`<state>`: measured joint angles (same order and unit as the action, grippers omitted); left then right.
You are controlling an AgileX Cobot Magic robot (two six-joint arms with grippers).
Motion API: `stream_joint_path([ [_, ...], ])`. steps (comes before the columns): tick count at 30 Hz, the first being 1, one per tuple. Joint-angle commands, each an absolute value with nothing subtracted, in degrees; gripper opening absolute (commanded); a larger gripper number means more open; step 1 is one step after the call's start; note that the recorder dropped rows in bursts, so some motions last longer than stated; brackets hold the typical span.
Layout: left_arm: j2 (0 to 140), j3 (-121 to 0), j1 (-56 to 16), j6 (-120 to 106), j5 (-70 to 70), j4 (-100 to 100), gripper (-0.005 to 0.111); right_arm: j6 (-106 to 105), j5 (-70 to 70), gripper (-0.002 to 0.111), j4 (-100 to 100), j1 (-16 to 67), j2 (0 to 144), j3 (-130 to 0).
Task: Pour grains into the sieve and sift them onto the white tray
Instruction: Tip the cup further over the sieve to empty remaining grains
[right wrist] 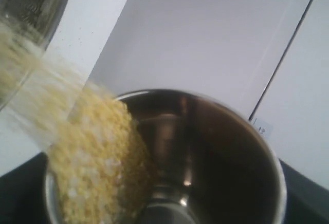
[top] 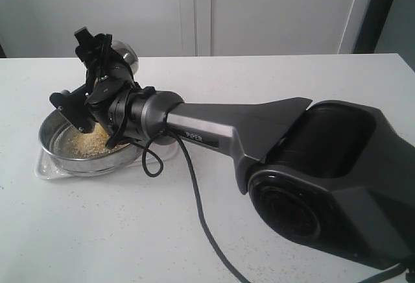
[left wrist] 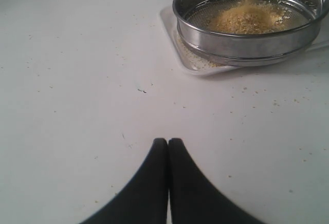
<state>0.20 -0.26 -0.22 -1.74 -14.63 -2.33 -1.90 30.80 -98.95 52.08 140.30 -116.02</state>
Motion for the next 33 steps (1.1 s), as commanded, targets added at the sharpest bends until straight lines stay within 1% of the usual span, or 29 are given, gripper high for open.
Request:
stream_joint_path([
  [1,0.00,0.00,-0.13,-1.72,-14.57,-2.72,0.000,-6.43,32.92,0.000,-99.95,51.95,139.54,-116.67],
  [11,0.00,0.00,-0.13,-1.72,-14.57,-2.72,0.000,-13.28,34.38,0.000,-99.95,51.95,139.54,-116.67],
  [22,0.00,0.00,-0.13,-1.72,-14.57,-2.72,0.000,-16.69,30.24,0.000,-99.95,51.95,139.43,-116.87],
  [33,0.00,0.00,-0.13,-1.72,-14.57,-2.72,0.000,-20.80,30.01,0.000,-99.95,51.95,139.43,-118.39],
])
